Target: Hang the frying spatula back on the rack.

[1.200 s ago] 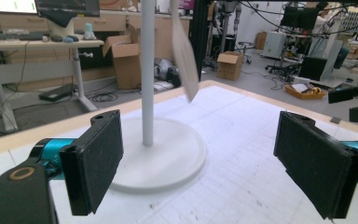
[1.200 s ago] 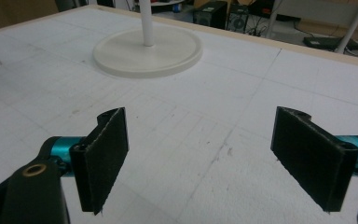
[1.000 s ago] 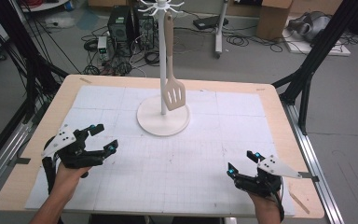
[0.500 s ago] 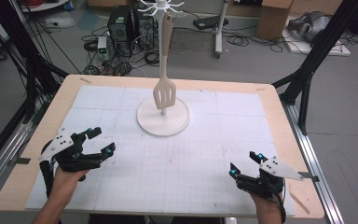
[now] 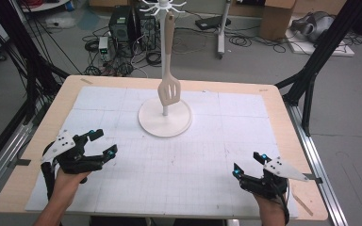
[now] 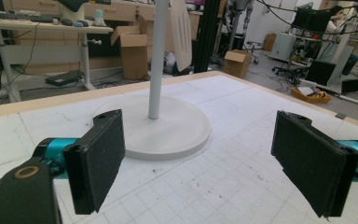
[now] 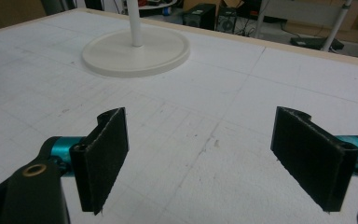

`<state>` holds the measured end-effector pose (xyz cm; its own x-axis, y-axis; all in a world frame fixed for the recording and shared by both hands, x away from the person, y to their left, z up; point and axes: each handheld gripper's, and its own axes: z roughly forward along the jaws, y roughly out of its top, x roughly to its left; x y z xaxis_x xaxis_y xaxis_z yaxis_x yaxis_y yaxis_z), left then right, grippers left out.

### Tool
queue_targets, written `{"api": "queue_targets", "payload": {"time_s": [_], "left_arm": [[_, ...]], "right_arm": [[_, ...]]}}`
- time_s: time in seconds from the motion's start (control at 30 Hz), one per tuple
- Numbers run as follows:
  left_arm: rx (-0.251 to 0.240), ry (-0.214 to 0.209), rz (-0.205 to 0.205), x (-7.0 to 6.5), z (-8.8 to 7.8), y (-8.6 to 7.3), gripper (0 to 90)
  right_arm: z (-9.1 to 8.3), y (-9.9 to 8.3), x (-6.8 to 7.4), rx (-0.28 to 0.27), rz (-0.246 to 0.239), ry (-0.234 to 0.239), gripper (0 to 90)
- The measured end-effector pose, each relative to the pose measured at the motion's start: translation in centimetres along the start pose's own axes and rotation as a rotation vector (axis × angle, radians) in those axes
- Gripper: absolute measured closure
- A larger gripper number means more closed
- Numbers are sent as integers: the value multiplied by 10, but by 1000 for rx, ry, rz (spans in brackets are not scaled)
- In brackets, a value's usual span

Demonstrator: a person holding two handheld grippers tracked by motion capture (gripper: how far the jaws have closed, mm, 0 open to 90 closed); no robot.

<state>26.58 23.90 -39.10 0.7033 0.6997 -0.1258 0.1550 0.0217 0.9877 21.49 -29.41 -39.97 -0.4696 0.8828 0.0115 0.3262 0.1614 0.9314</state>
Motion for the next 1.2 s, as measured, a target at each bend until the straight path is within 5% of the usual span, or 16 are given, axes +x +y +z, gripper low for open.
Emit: {"api": "queue_targets", "payload": {"time_s": [1.2], "left_arm": [[6,7,-3,1,1,-6,181]], "right_arm": [[-4,-3,-2,7,8,-26,178]]}}
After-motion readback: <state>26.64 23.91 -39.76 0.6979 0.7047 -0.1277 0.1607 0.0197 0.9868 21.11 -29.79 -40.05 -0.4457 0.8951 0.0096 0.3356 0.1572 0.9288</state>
